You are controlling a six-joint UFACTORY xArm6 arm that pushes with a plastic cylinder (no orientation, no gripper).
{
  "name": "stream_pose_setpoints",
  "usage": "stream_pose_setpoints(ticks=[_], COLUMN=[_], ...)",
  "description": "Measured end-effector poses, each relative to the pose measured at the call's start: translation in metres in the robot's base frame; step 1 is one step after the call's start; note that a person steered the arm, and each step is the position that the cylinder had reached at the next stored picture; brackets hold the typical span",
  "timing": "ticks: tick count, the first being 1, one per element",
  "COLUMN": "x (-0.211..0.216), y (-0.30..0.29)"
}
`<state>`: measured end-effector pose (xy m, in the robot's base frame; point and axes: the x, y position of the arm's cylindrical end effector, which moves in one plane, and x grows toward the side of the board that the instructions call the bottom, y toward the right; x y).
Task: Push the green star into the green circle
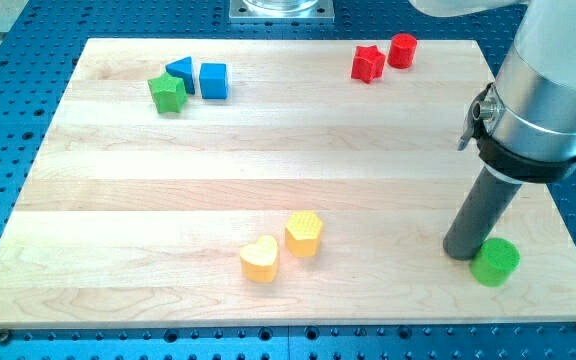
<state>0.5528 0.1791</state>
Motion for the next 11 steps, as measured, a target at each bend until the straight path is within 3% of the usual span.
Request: stream_pose_setpoints(ticks=[1, 2, 3, 4, 5, 6, 7, 8, 9, 10, 11], x=[-0.033, -0.112, -0.147, -0.168, -0.178, -0.223, -0.235, -0.215, -0.174, -0.157, -0.189], y=[-0.111, -0.133, -0.199, -0.367, -0.456, -0.400, -0.343, -0.282, -0.166, -0.212, -0.281])
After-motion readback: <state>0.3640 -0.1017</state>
